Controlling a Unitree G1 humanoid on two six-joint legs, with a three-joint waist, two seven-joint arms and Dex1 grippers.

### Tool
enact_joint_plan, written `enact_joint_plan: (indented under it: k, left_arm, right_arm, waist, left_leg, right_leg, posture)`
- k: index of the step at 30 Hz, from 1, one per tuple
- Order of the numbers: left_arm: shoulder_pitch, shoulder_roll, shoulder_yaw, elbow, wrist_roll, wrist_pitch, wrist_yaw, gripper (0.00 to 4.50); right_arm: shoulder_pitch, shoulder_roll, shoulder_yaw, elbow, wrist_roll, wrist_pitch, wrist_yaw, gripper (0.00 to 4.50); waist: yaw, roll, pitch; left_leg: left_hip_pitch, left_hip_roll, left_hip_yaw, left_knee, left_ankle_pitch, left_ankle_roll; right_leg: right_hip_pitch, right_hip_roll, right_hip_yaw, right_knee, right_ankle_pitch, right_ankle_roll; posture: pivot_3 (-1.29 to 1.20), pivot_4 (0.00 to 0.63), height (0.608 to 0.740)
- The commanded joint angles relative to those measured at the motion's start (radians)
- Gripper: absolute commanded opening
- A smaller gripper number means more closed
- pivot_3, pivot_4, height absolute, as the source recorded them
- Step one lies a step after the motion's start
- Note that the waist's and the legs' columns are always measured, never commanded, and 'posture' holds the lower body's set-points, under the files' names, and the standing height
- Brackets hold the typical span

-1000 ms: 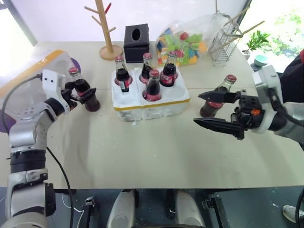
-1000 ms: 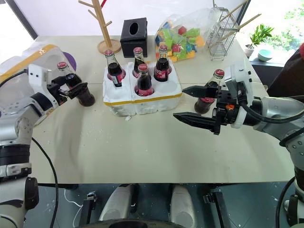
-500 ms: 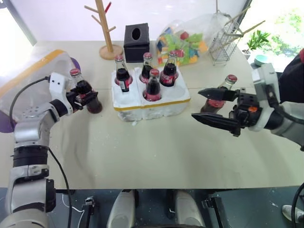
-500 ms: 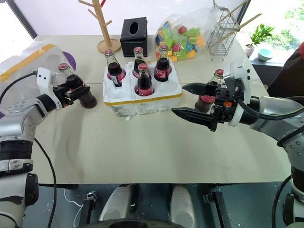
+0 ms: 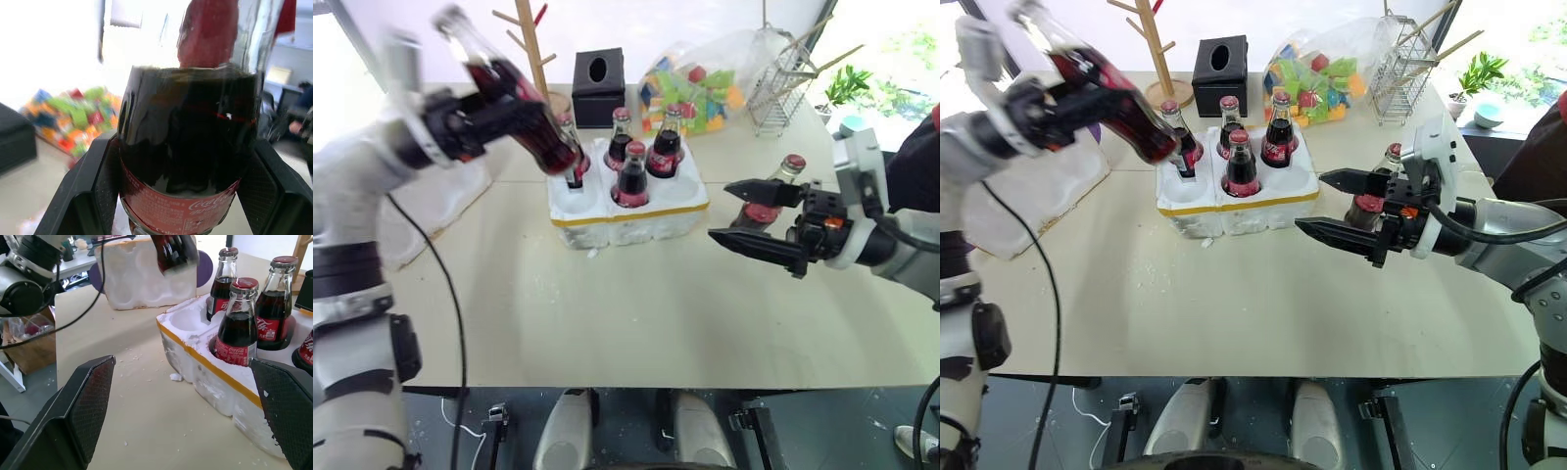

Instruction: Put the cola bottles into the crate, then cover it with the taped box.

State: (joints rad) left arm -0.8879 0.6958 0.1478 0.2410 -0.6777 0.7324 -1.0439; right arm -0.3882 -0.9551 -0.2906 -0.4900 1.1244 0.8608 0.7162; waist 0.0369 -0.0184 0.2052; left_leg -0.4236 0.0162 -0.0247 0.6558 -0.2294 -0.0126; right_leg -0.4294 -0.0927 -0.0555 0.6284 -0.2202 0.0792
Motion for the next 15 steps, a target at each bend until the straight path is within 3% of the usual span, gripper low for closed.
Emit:
enact_joint_plan:
  k: [1,15]
  left_arm:
    - [-0.03,0.0,-0.049,0.029,0.079,-0.113,-0.061,2.61]
    - [-0.054,0.011,-0.086,0.11,0.208,-0.213,-0.154,2.61]
  right_arm:
    - [0.006,0.003,-0.049,-0.031,0.017,-0.007,-0.016,4.5]
    - [0.069,0.016,-0.075,-0.058,0.003,-0.022,-0.043,4.5]
  waist:
    - [-0.006,0.0,0.0]
    - [-0.011,0.0,0.0]
  left_leg:
    - [-0.001,0.0,0.0,0.0,0.0,0.0]
    - [-0.002,0.0,-0.001,-0.002,0.0,0.0]
  right_leg:
    - [-0.001,0.0,0.0,0.0,0.0,0.0]
    - [-0.003,0.001,0.0,0.001,0.0,0.001]
  posture:
    - [0.0,0.15,0.74]
    - [0.0,0.15,0.74]
